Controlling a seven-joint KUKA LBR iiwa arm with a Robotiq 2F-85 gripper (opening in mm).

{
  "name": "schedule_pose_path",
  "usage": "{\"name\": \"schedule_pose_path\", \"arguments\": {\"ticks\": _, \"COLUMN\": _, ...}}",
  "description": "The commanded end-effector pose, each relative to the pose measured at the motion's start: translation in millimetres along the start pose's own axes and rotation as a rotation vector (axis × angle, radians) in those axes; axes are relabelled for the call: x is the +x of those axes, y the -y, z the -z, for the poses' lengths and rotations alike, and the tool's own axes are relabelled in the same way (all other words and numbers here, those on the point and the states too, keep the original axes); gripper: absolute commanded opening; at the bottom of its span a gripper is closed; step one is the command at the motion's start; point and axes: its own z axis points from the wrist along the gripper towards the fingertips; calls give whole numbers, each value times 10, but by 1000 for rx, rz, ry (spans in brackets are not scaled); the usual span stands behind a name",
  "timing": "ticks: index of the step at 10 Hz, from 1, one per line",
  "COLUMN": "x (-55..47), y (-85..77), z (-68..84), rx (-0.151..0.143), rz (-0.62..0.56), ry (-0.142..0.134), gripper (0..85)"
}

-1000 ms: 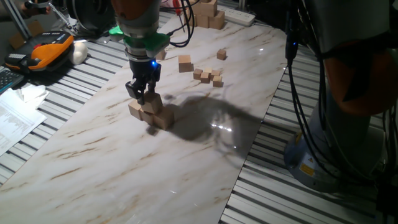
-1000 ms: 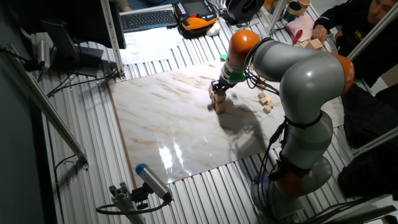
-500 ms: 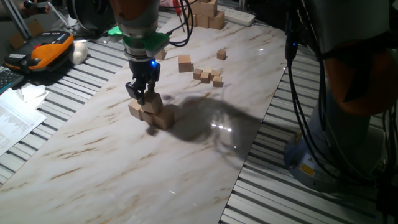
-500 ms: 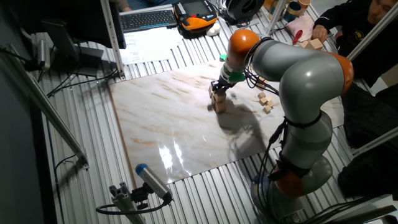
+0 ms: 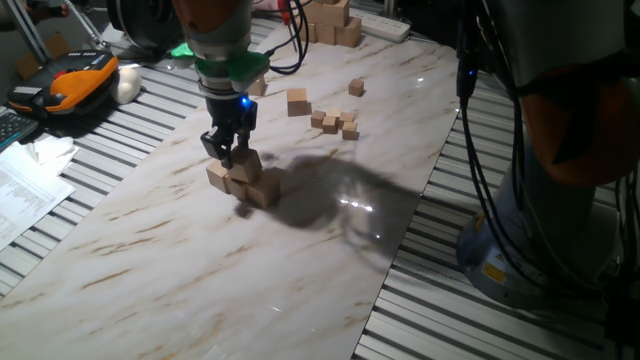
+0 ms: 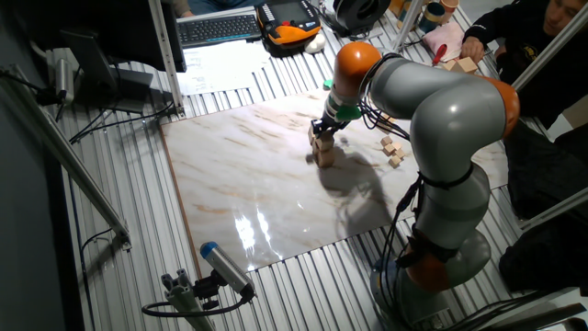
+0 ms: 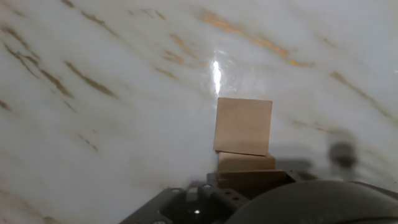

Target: Stack the blocks into a pyramid shape

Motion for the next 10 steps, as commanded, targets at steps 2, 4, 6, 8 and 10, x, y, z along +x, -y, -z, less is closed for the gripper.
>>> {"name": "schedule_pose_path", "arguments": {"ticks": 2, "x": 76, "y": -52, "z": -2, "rx": 1, "rz": -9, "ry": -6, "gripper": 0}}
{"name": "schedule_pose_path", "arguments": {"ticks": 4, "x": 101, "y": -69, "z": -30, "rx": -7, "rz": -9, "ry": -6, "gripper": 0}}
{"name": "schedule_pose_path", "arguments": {"ticks": 6, "x": 54, "y": 12, "z": -8, "rx": -11, "rz": 3, "ry": -7, "gripper": 0}}
{"name": "schedule_pose_path", "arguments": {"ticks": 8, "x": 122, "y": -5, "z": -34, "rx": -22, "rz": -15, "ry": 4, "gripper": 0}}
{"name": "schedule_pose_path", "arguments": {"ticks": 10, "x": 166, "y": -35, "z": -54, "rx": -28, "rz": -24, "ry": 6, "gripper": 0}}
